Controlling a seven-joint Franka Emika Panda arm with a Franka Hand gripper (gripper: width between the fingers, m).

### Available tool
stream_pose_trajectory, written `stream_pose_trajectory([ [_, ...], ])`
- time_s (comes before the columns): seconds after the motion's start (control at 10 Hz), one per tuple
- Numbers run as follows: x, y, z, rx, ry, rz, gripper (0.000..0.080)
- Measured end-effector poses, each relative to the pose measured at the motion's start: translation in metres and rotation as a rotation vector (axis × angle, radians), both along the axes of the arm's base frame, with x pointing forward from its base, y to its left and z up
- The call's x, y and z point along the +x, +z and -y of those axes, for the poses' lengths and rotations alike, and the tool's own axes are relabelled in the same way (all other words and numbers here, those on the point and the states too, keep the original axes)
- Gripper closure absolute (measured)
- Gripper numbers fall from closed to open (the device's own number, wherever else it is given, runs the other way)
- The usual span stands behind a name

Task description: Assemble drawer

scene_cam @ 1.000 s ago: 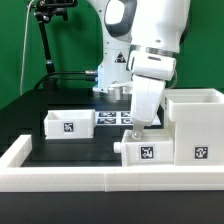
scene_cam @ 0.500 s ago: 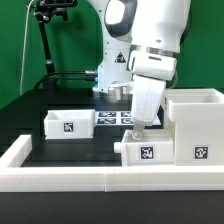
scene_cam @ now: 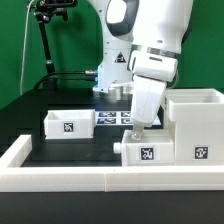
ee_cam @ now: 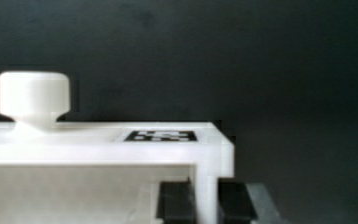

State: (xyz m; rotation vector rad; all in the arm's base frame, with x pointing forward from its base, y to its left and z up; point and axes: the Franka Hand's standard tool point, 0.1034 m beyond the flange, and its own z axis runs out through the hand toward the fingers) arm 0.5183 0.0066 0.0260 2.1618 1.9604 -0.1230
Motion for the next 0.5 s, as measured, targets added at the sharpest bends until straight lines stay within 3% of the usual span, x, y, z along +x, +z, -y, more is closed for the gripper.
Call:
stream_pose_trajectory([
  [0.5, -0.0025, 0.0001, -0.0011, -0.014, 0.032, -0.022, 0.0752],
])
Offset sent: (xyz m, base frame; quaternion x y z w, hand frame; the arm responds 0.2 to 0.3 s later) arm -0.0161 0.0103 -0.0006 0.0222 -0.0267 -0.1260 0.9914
